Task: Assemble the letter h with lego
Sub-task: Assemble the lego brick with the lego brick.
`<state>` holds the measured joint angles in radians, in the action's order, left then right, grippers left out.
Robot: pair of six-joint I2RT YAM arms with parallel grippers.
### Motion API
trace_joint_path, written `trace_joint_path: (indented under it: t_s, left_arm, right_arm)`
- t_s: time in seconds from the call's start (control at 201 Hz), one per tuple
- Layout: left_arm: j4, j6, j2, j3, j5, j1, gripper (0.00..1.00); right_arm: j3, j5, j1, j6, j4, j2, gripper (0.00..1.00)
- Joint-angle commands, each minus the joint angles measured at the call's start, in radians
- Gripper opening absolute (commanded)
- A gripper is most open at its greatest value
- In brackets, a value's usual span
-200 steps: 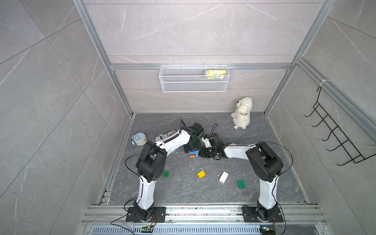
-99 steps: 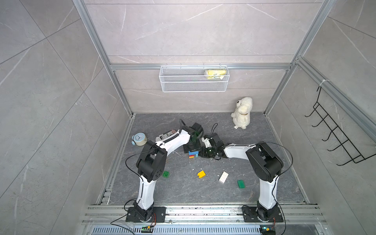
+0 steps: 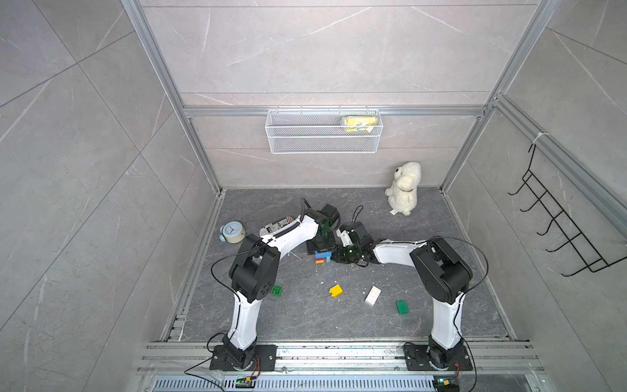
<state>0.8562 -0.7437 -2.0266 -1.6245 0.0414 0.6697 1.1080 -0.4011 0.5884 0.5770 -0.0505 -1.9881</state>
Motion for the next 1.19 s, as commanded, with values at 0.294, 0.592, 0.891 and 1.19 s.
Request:
trace_joint_path:
  t_s: [0.294, 0.592, 0.891, 1.19]
  left_arm:
    - [0.039, 0.007, 0.007, 0.044, 0.021, 0.004, 0.00]
    - [0.085, -0.001, -0.032, 0.032, 0.044, 0.004, 0.00]
    - [0.092, -0.047, -0.046, 0.048, 0.063, 0.006, 0.00]
    - [0.053, -0.014, -0.027, 0.081, 0.055, 0.011, 0.00]
  right_arm:
    - [-0.017, 0.004, 0.000, 0.009, 0.026, 0.001, 0.12]
    - [-0.021, 0.004, -0.002, 0.009, 0.023, 0.010, 0.13]
    - [-0.032, 0.007, -0.002, 0.015, 0.015, 0.022, 0.14]
    - [-0.048, 0.004, -0.002, 0.023, 0.001, 0.037, 0.16]
